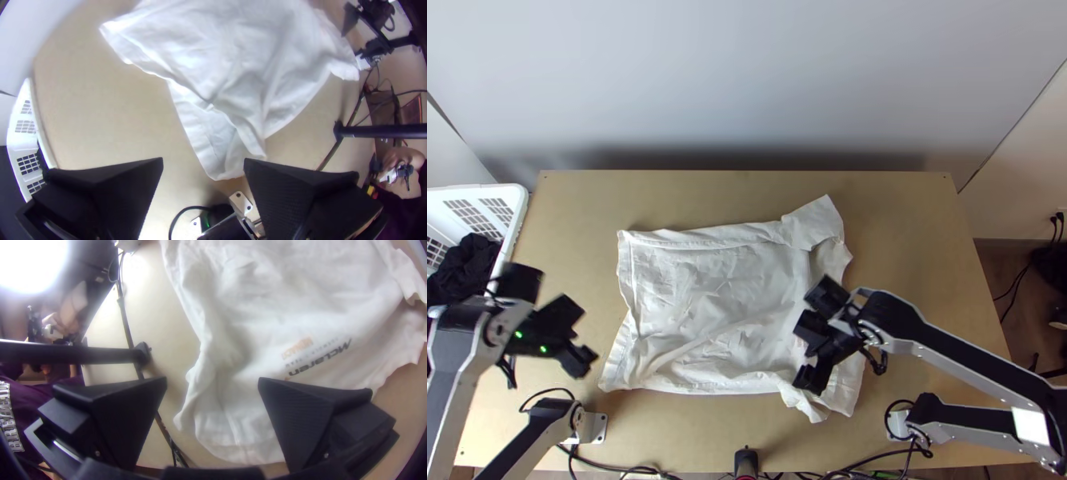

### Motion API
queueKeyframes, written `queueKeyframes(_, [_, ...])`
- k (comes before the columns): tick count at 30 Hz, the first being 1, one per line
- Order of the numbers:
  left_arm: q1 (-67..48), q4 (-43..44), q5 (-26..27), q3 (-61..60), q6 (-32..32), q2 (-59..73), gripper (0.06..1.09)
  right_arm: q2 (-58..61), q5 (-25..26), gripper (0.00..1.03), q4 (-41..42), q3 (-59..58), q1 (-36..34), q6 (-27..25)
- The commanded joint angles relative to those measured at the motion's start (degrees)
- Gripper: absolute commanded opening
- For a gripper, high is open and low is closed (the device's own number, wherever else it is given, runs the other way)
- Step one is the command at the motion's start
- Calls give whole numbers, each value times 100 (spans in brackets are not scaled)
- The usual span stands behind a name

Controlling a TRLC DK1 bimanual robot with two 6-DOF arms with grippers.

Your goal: Fold the t-shirt

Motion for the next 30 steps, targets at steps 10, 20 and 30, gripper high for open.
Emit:
queueKeyframes(10, [152, 3941, 652, 289, -1603, 2443, 102, 541, 17, 98, 456, 1171, -1805, 172])
queueKeyframes(20, [-630, 5329, -121, 992, -1814, 4807, 102, 726, 17, 98, 728, 1259, -1787, 664])
queueKeyframes(30, [-428, 5426, -147, 1660, -1594, 5889, 102, 550, 69, 98, 728, 1013, -2033, 646])
